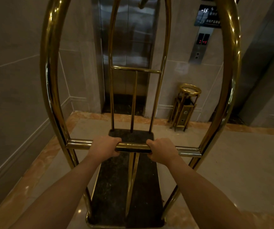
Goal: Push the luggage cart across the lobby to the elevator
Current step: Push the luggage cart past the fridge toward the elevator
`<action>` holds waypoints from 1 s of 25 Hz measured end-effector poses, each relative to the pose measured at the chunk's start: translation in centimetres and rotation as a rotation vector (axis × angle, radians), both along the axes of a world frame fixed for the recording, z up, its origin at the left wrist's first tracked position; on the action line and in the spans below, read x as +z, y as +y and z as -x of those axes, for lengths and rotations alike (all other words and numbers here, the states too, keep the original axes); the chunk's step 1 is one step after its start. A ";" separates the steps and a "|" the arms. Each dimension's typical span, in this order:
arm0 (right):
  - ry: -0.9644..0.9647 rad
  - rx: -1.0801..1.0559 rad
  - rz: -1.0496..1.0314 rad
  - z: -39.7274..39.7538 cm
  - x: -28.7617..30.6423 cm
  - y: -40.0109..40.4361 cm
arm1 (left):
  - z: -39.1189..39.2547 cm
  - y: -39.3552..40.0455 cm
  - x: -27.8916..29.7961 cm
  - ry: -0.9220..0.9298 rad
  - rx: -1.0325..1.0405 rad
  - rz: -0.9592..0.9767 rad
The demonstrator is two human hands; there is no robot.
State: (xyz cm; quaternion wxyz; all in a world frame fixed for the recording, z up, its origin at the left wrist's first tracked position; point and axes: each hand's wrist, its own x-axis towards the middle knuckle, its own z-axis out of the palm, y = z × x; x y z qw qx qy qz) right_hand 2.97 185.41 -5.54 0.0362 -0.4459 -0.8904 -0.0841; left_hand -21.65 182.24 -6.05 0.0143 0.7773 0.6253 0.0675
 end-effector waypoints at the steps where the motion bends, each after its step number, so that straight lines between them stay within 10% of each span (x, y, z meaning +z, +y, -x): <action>1: -0.003 0.000 0.002 0.3 0.0 1.1 | 0.3 1.2 -0.1 0.002 0.003 0.002; 25: 0.013 -0.032 0.087 3.7 -0.3 29.0 | 3.7 28.7 -0.1 -0.001 -0.003 -0.069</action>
